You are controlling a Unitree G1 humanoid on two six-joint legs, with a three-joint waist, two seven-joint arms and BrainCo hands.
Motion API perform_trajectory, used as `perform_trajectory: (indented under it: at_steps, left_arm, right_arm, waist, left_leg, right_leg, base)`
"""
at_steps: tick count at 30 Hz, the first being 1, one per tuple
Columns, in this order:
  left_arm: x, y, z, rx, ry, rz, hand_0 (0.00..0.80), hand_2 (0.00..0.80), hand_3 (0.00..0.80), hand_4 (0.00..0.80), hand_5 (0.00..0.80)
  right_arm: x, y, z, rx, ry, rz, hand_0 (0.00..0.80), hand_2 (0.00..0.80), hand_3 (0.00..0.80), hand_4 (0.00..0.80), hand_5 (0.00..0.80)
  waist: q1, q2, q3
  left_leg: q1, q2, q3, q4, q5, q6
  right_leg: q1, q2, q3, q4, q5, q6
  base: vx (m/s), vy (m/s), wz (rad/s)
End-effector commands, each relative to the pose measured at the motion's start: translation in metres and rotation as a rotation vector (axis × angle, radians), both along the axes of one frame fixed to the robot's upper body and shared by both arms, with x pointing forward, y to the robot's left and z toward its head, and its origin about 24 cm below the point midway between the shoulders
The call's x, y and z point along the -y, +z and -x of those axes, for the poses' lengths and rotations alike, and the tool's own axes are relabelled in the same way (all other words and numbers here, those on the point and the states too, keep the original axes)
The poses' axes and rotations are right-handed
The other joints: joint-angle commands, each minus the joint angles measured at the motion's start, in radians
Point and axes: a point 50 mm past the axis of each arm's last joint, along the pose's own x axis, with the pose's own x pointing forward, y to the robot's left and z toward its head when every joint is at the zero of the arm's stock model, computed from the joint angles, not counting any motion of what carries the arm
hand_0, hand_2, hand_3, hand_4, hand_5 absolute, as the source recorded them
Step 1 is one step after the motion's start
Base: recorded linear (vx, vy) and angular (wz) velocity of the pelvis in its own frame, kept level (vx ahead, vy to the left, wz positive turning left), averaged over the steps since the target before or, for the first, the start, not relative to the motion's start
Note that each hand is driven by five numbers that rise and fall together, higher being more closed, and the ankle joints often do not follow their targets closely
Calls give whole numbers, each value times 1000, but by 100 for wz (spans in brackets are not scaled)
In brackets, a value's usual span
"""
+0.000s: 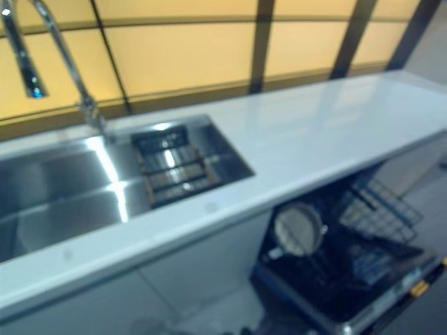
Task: Take plates into dishwasher
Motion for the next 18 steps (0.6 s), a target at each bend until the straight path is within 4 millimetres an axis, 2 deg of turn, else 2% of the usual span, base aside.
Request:
perform_trajectory:
  at_steps: [1,9,18]
  left_arm:
    - [-32,15,-28,52,-52,-91,0,0,0,0,0]
    - [-31,17,-37,65,-58,-95,0,0,0,0,0]
    - [-27,17,-40,70,-70,-91,0,0,0,0,0]
  right_arm:
    - [-8,2,-4,77,80,-82,800,800,800,800,800]
    - [-19,-35,-16,16,154,-239,800,800,800,800,800]
    - [-27,-67,-28,2,167,-352,800,800,800,800,800]
  waist:
    - [-5,-92,1]
    - [-24,-79,7]
    - [-16,-60,23]
  left_leg:
    - [91,36,5,2,-51,0]
    - [101,38,28,2,-57,1]
    - [99,36,26,2,-60,0]
  right_leg:
    - [10,-37,13,2,18,77]
    - [-2,-35,30,2,25,76]
    - [-14,-44,25,2,28,77]
  base:
    - [-8,-29,-20]
    - [-20,-15,-8]
    - [-5,-2,-1]
